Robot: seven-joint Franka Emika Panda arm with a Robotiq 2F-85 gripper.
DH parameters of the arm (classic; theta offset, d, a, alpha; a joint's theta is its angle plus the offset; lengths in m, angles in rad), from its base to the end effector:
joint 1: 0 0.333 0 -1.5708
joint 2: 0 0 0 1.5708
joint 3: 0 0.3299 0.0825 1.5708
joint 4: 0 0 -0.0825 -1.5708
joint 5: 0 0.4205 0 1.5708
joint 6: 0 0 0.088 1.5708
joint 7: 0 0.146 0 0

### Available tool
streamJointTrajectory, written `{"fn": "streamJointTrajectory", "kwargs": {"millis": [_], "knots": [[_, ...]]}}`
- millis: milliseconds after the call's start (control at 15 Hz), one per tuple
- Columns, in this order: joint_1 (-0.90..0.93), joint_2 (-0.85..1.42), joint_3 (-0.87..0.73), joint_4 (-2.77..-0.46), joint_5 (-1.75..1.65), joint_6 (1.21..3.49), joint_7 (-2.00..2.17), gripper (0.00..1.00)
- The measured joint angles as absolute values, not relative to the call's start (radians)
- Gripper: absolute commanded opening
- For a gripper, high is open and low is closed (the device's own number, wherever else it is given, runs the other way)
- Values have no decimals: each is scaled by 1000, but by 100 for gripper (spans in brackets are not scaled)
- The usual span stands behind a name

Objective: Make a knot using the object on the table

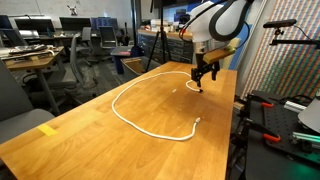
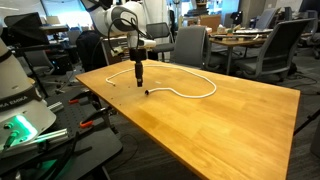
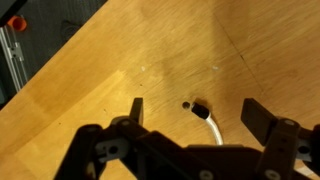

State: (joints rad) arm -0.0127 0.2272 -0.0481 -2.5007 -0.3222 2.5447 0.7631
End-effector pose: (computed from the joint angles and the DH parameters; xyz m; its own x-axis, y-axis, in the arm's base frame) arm 0.4586 -0.0325 0.1247 0.8535 -0.5186 -0.0508 -0.4938 -0.8361 0.2390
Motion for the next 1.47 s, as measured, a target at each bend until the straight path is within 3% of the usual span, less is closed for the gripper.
{"fn": "streamJointTrajectory", "kwargs": {"millis": [533,1467], "knots": [[-15,-37,-51,-2783,-19,2733,766,100],[-16,1,-51,-2760,-19,2727,765,100]]}}
